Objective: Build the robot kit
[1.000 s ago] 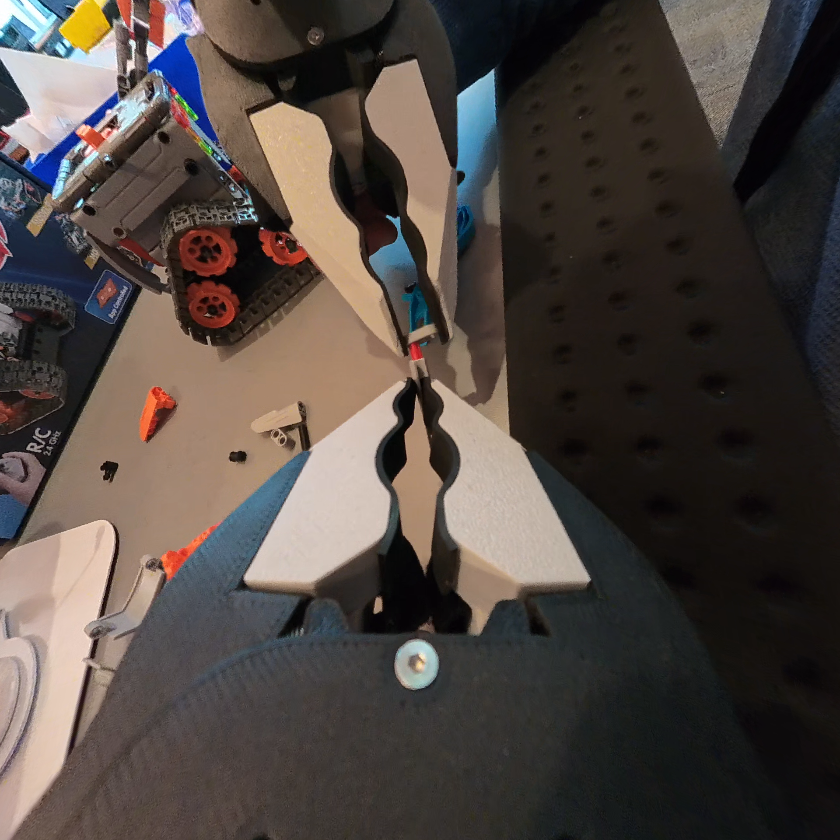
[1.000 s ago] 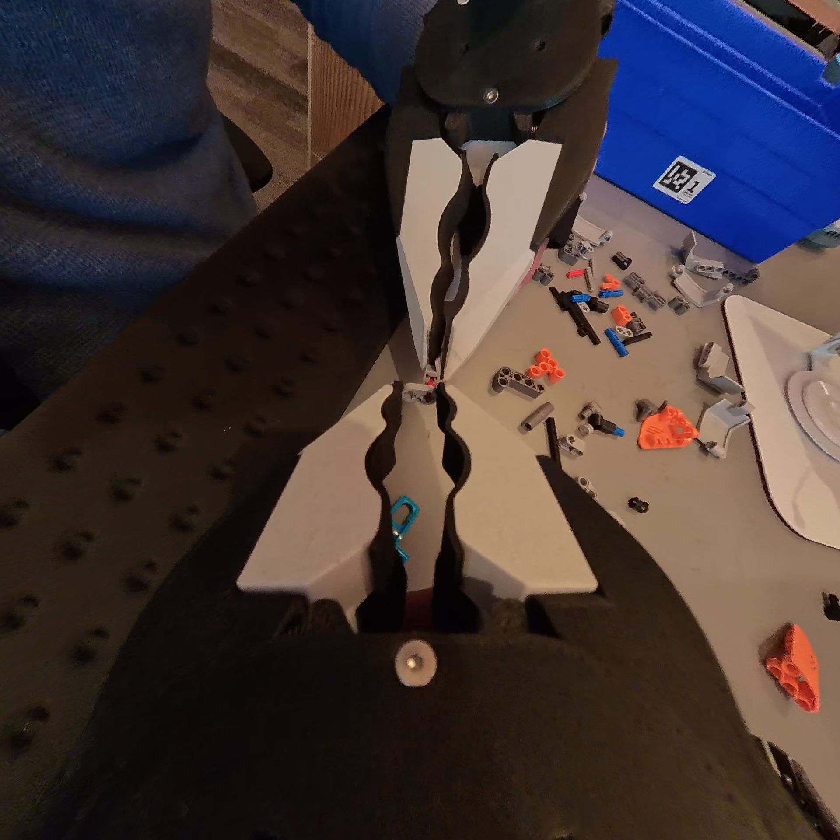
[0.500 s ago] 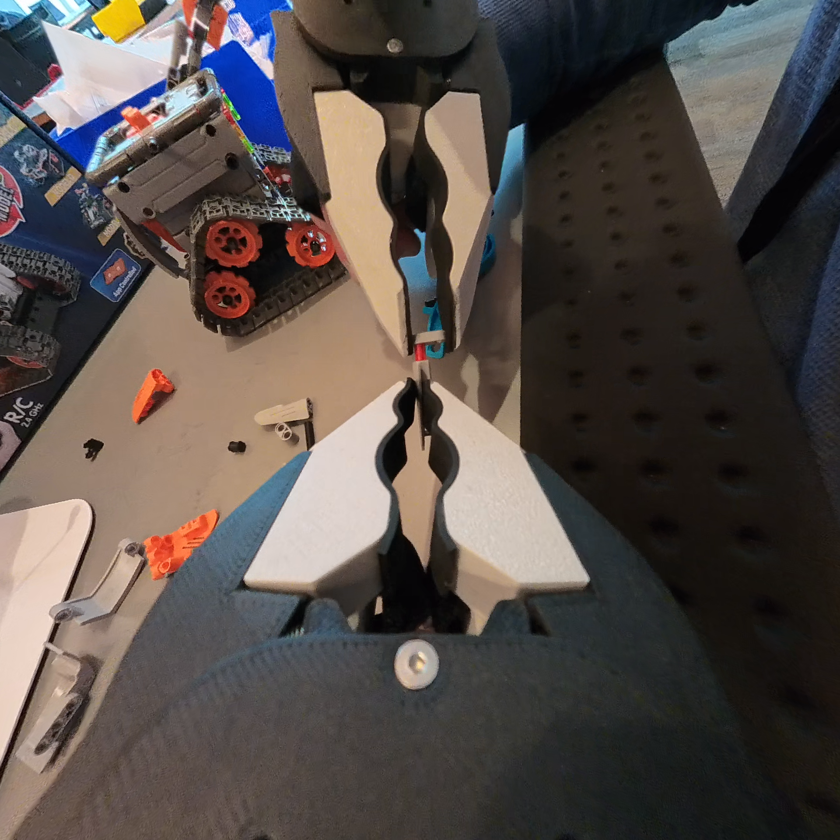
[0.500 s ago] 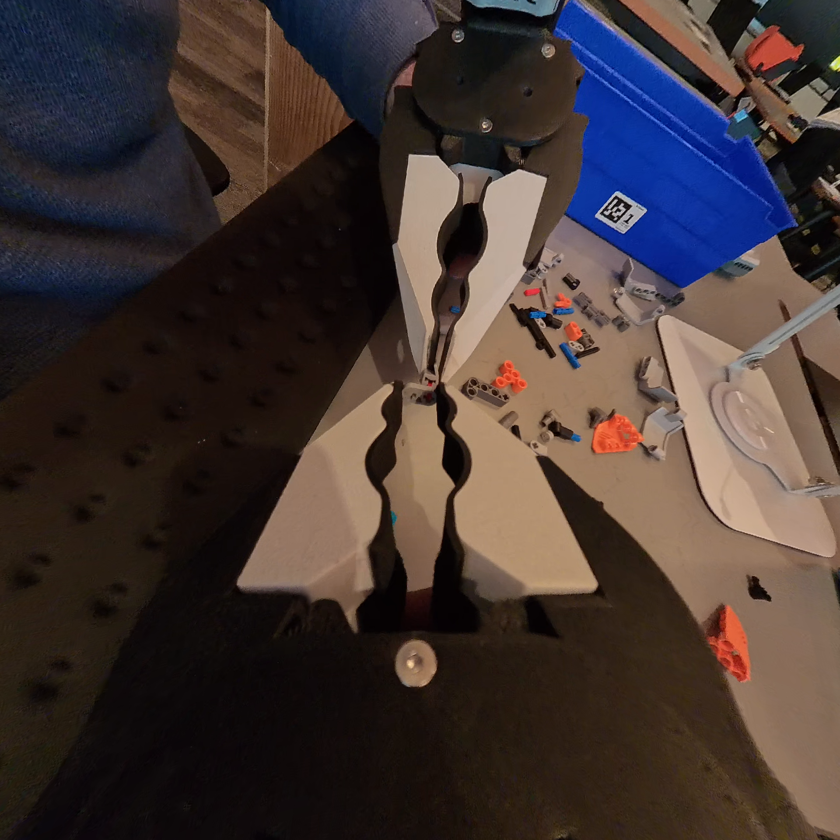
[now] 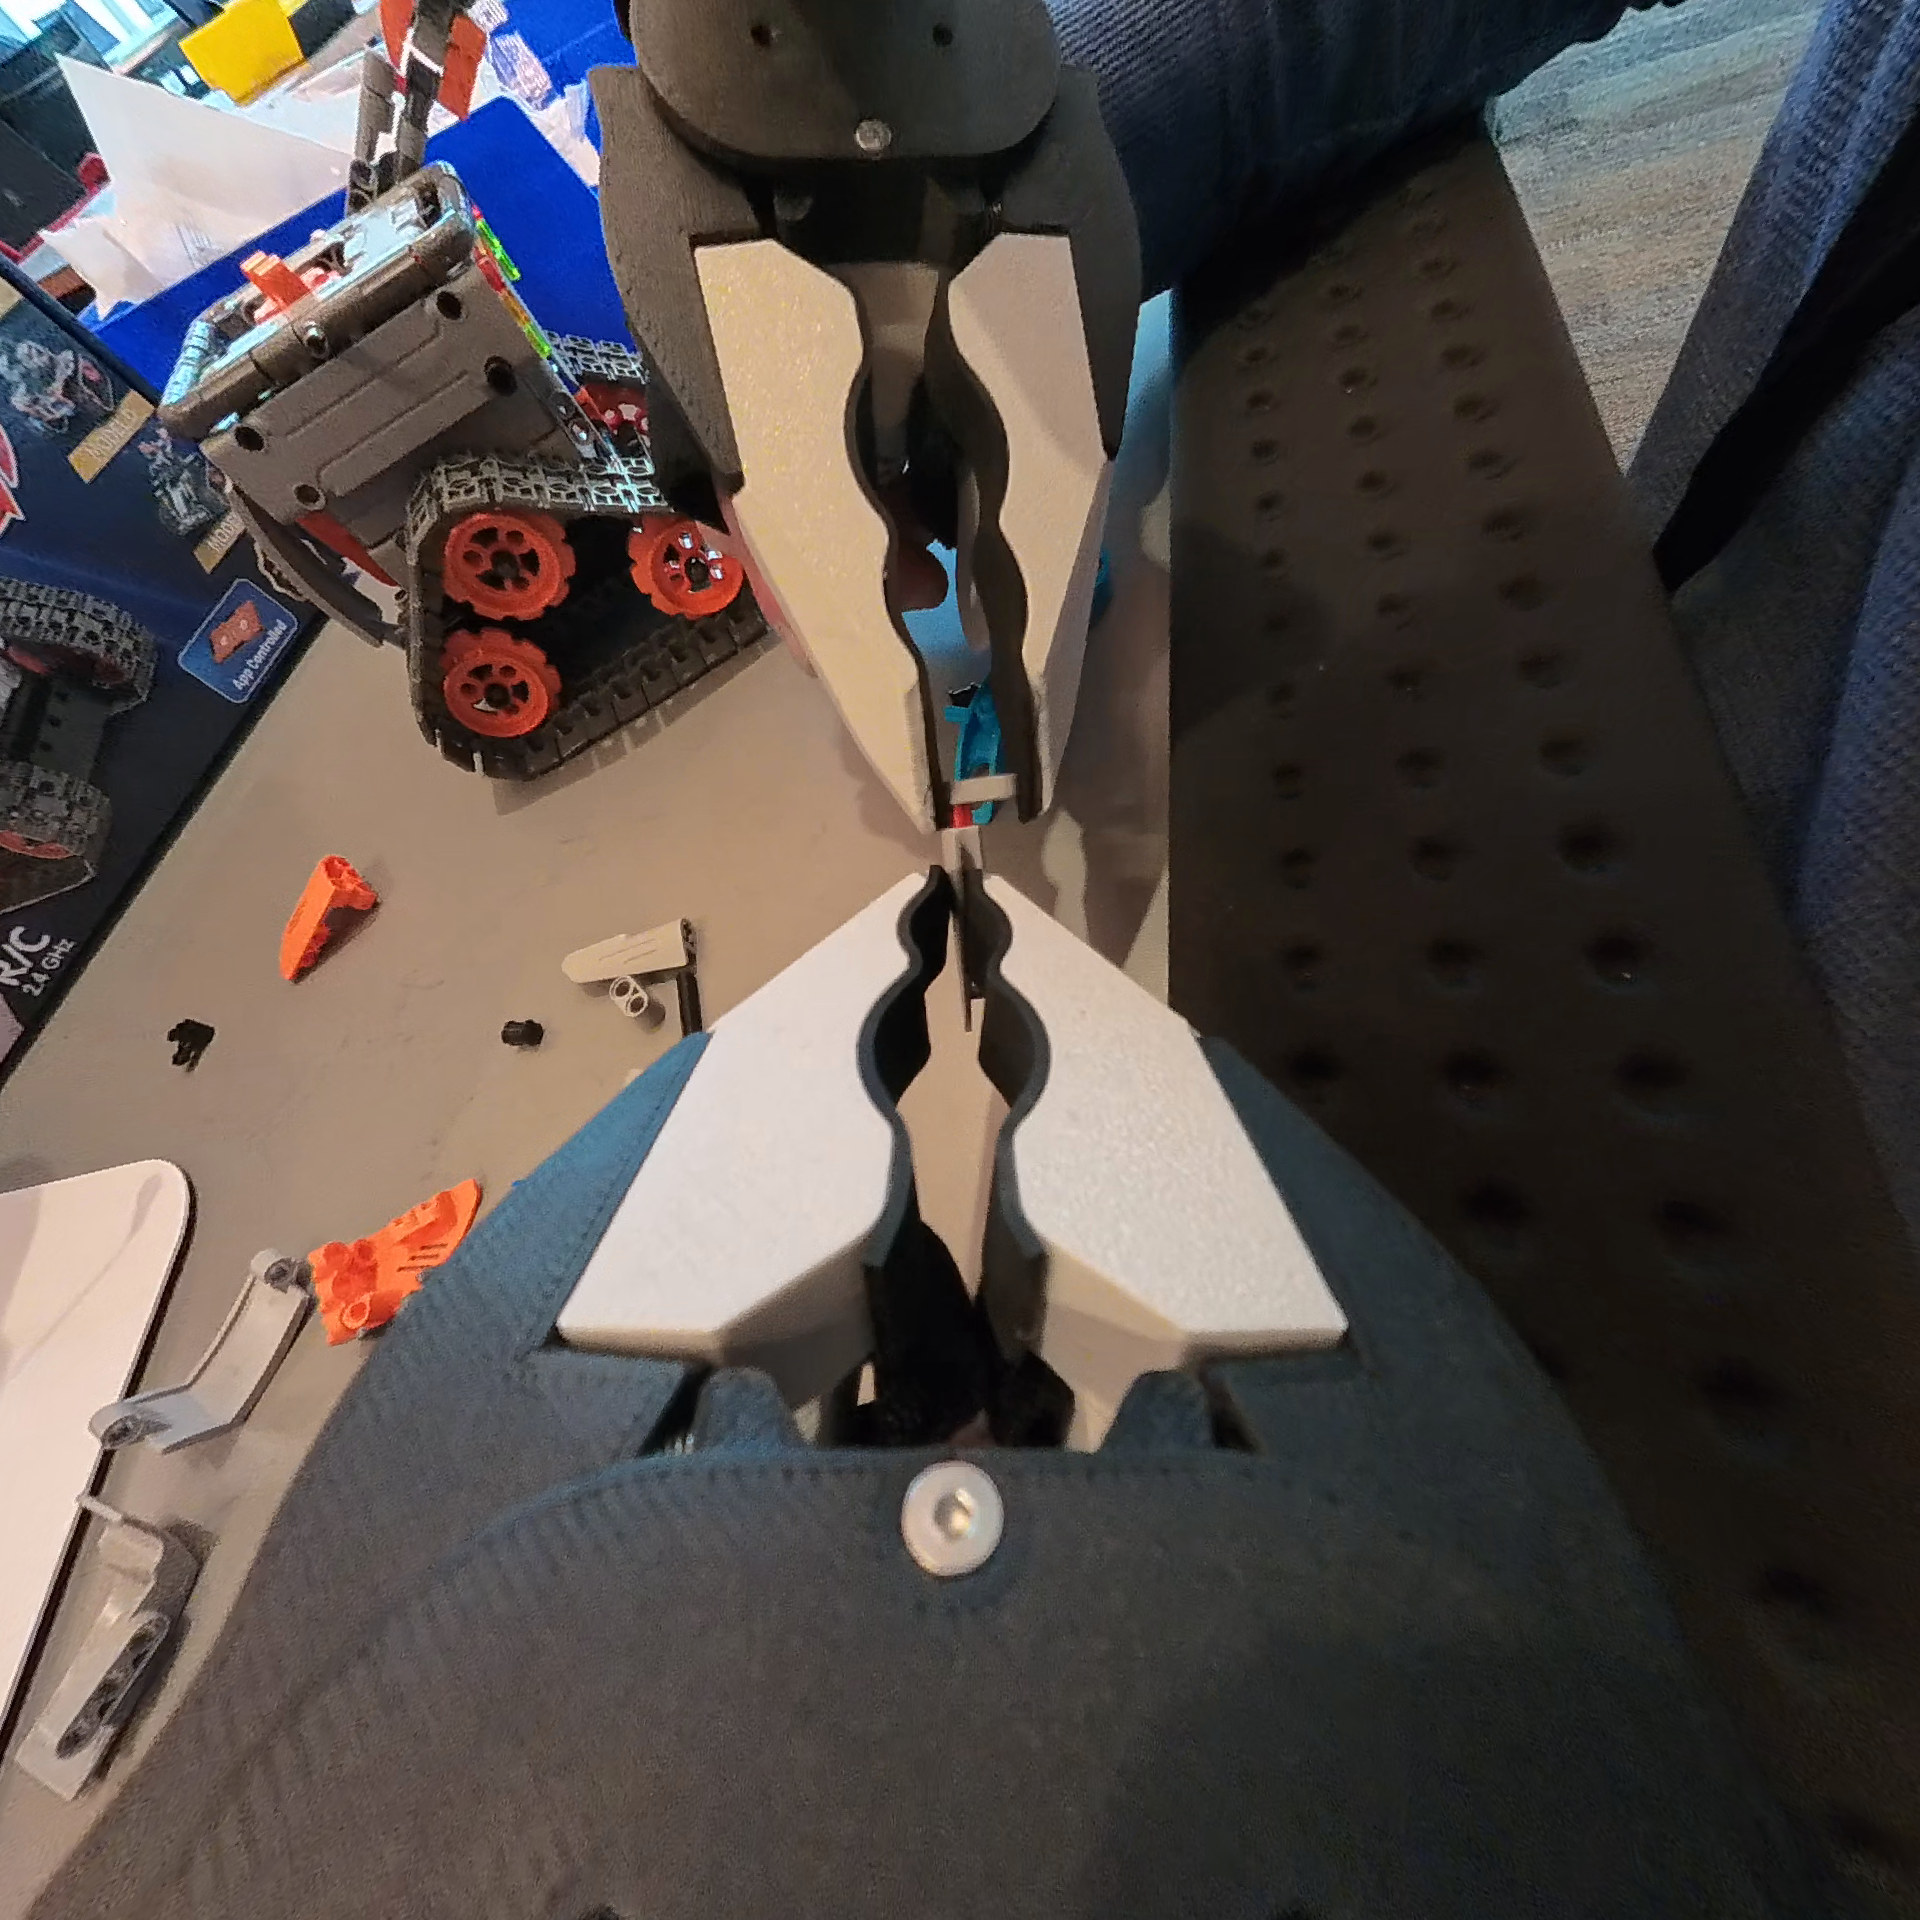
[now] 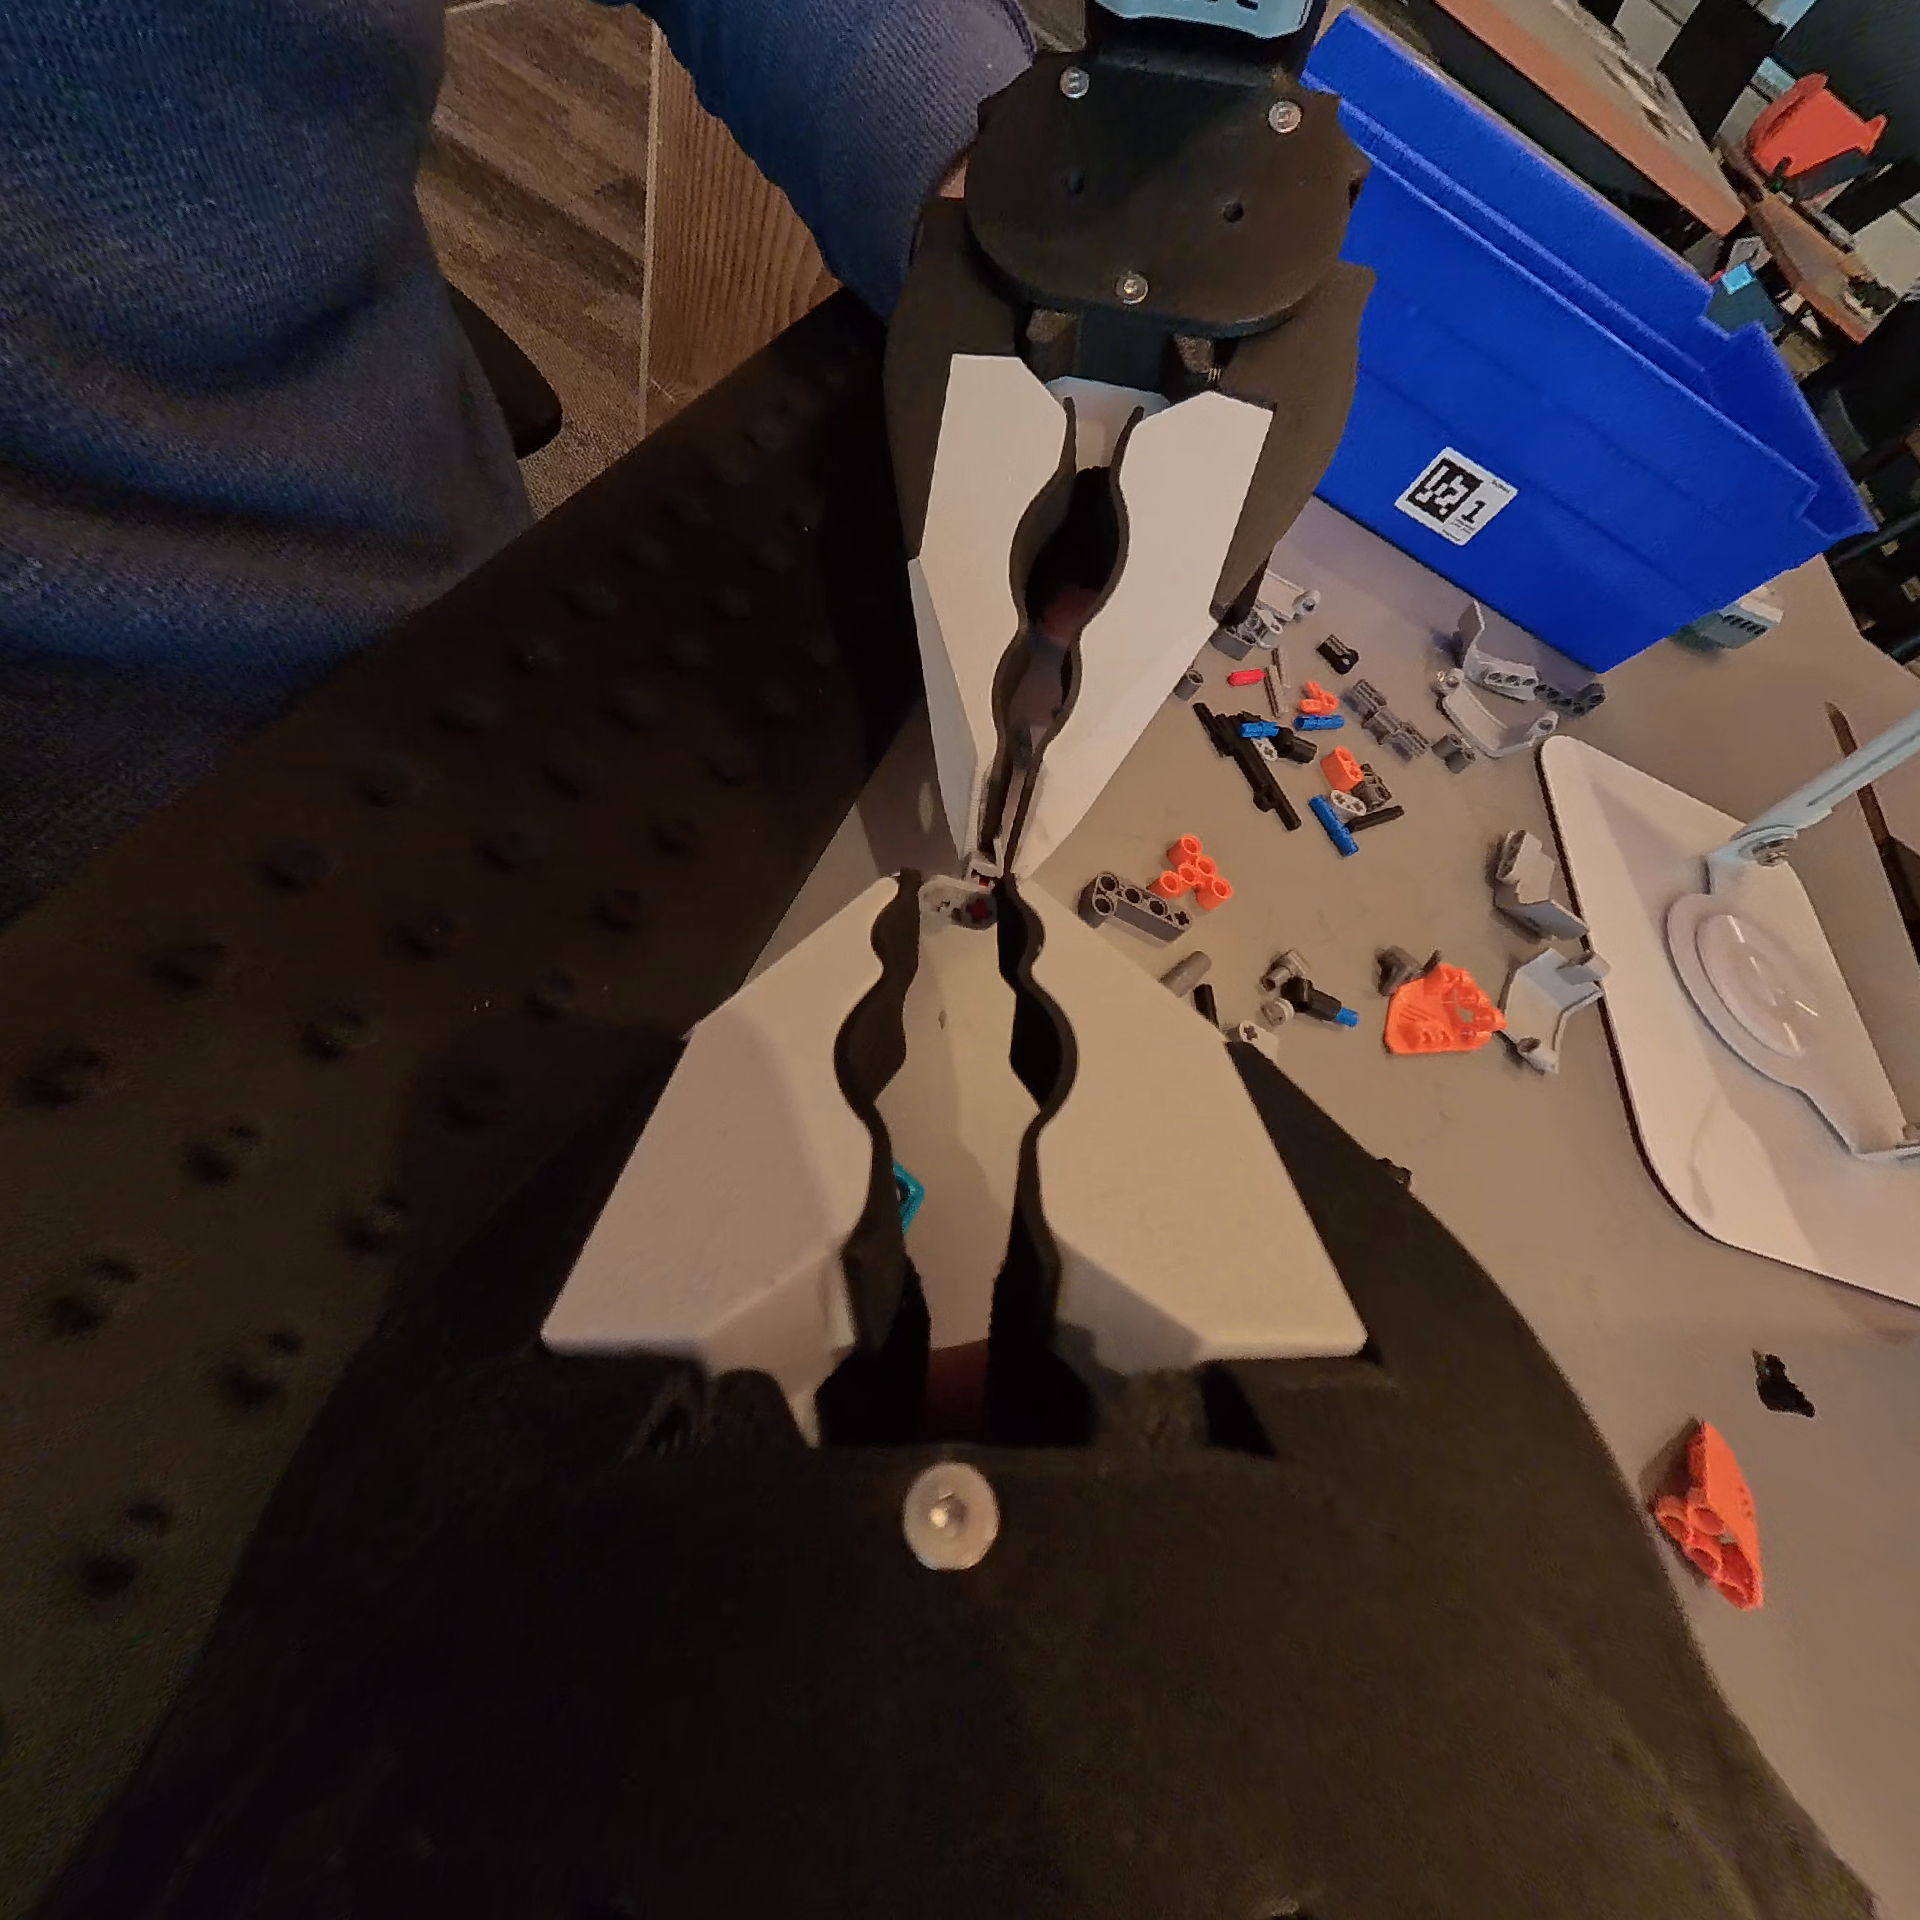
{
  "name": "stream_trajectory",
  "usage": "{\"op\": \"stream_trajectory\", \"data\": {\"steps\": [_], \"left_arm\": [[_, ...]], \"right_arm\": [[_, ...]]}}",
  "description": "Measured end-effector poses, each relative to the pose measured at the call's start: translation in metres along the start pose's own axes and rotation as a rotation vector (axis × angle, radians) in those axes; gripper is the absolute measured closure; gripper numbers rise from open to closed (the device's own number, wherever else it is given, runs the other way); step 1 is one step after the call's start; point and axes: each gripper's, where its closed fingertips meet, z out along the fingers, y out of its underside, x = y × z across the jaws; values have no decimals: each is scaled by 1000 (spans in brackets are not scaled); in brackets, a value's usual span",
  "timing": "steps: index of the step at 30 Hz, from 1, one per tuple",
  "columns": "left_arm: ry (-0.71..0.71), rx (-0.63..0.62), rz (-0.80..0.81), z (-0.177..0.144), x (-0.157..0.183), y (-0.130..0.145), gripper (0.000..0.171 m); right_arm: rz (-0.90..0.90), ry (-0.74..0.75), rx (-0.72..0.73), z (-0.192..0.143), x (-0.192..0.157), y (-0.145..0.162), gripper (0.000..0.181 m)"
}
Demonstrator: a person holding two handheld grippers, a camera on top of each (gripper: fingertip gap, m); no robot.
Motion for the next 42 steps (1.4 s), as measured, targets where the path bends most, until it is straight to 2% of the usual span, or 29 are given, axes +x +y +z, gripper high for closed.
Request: {"op": "stream_trajectory", "data": {"steps": [11, 14, 21, 42], "left_arm": [[-6, -45, 10, 4, 0, 7, 171], [-28, -33, -28, 4, -7, 4, 171], [-66, -33, -29, 3, -12, 1, 171], [-114, -83, 34, 6, -12, 6, 171]], "right_arm": [[37, -5, -31, 4, 1, 4, 168], [92, 37, -17, -8, 12, -3, 160], [141, 31, -86, -8, 10, 8, 166], [211, 17, -50, -6, 10, 9, 170]]}}
